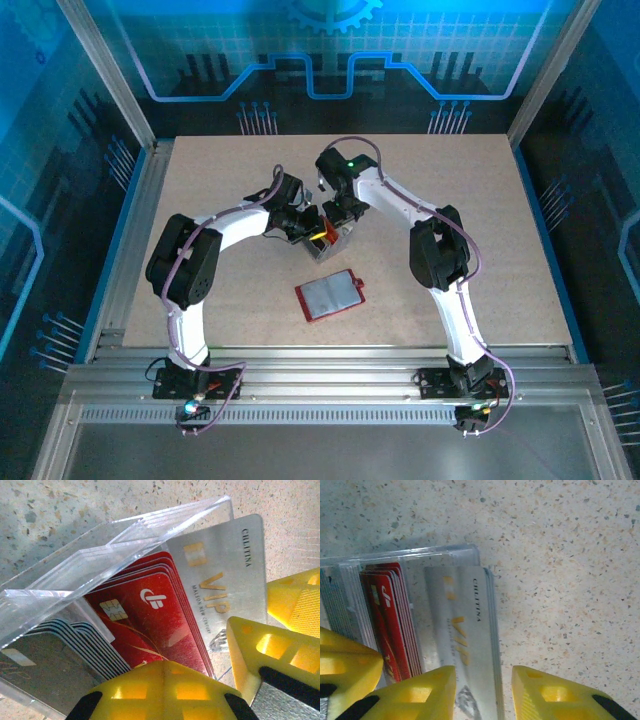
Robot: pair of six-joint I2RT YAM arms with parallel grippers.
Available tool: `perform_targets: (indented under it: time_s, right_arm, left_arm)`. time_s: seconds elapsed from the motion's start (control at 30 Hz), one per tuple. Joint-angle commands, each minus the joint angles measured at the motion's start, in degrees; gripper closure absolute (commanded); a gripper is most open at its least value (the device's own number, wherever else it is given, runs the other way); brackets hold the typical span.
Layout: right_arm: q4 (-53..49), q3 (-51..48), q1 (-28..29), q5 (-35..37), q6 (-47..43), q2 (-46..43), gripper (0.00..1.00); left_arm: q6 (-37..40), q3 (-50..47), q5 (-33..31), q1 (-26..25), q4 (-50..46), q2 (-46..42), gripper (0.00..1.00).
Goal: Put the credit cards into the card holder
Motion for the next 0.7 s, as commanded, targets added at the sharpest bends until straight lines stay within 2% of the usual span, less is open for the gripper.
perform_targets:
  time_s: [0.0,0.13,0.33,0.67]
  right_arm:
    - [-1.54,1.54,-0.06,1.87,0.12,-0.17,0.63]
    - [-1.54,2.14,-0.17,2.23,0.09,0.90,0.62]
    - [-0.14,1.70,-0.32,-1.61,0.62,1.41,0.60]
    - [-0.31,2.62,-0.77,-2.06,0.76,4.07,0.60]
  left_arm:
    - [0.42,-2.26,-2.19,1.03,-3.95,1.22,0.98]
    - [0.43,-2.26,-2.22,1.01,-4.03,1.22,0.98]
    - [0.34,-2.40,-2.28,1.01,-3.95,1.24,0.98]
    - [0.43,-2.40,-2.28,1.11,-4.07,1.13,0.98]
